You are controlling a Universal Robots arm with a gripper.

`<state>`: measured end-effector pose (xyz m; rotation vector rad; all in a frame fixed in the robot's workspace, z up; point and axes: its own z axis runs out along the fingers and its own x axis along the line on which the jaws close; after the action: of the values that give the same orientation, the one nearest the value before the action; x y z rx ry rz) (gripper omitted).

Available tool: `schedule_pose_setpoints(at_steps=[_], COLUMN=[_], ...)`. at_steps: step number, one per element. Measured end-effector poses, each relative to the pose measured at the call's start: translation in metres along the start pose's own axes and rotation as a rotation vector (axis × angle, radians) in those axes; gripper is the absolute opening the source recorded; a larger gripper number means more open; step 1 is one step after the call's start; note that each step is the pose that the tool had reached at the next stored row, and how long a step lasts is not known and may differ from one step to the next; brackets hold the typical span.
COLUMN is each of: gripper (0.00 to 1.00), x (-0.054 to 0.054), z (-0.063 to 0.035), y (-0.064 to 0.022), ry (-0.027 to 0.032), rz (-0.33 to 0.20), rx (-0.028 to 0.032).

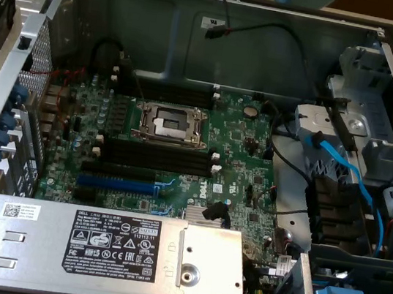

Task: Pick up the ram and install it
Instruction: 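Pick up the ram and move it above insertion slot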

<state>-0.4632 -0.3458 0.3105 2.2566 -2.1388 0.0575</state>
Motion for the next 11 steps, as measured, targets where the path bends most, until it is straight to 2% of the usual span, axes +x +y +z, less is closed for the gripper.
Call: schedule_pose_setpoints(at_steps=[6, 11], gripper=[0.12, 0.12], x=[0.002, 0.006], z=[-0.0272, -0.0497], y=[-0.0011, -0.0127], ry=[0.0, -0.0001], rz=[0.0, 0.0], rx=[0.0001, -0.0023])
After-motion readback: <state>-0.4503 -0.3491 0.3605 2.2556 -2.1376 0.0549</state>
